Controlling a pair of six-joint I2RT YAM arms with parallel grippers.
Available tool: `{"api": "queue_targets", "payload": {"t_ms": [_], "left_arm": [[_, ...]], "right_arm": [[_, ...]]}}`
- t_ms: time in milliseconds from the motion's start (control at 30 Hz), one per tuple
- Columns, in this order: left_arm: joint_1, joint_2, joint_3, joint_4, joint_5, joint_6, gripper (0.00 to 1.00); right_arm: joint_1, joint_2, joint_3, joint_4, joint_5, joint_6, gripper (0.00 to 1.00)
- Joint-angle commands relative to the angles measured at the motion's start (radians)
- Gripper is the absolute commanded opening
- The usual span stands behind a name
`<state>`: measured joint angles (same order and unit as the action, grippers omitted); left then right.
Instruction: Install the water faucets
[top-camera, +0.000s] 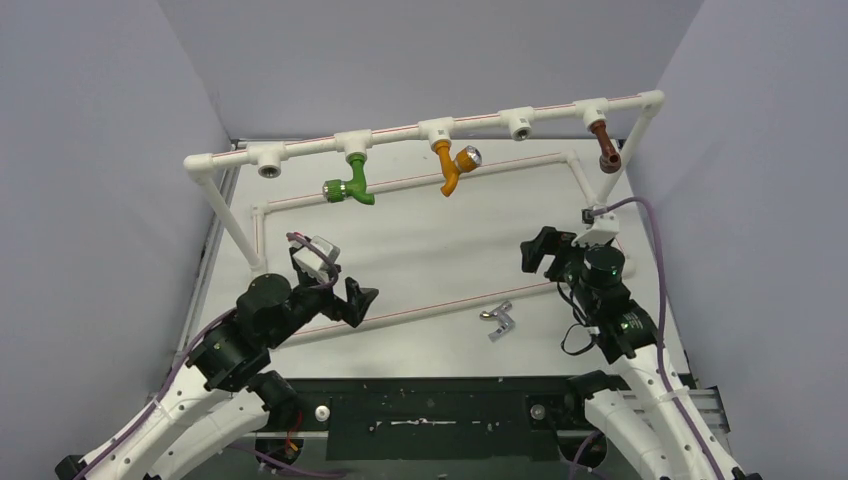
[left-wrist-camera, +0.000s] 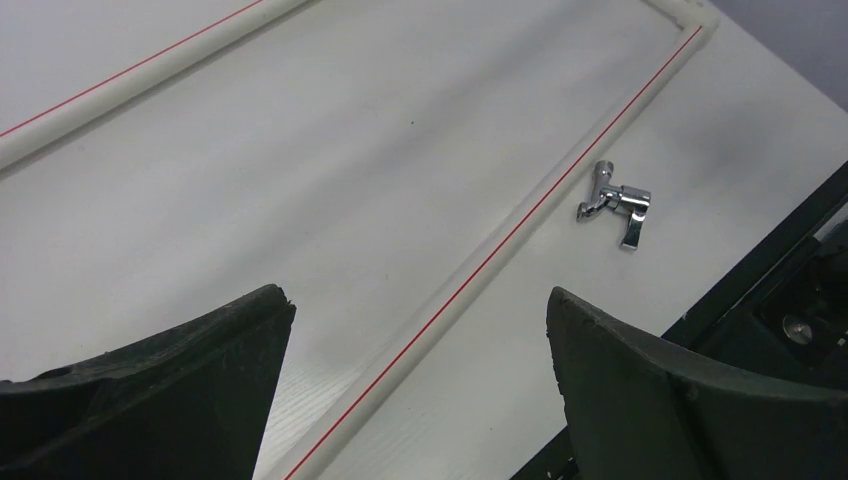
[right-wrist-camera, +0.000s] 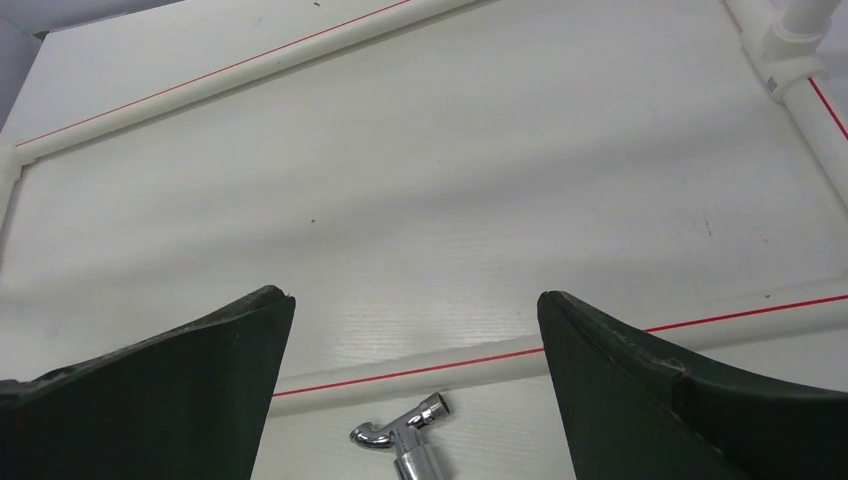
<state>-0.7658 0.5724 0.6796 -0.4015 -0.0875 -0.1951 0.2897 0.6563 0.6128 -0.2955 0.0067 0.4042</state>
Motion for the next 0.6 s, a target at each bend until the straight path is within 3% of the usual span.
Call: {"api": "queue_targets", "payload": {"t_ms": [0,567], "left_arm": [[-0.007,-0.045,0.017,0.081,0.028,0.001,0.97],[0.051,-0.028,0.023,0.111,0.128,0.015,0.97]], "right_arm": [[0.009,0.033,0.112,-0.065,-0.008,-0.014,1.0],[0.043,0.208,0.178,-0.276,-0.146,0.025,1.0]]}}
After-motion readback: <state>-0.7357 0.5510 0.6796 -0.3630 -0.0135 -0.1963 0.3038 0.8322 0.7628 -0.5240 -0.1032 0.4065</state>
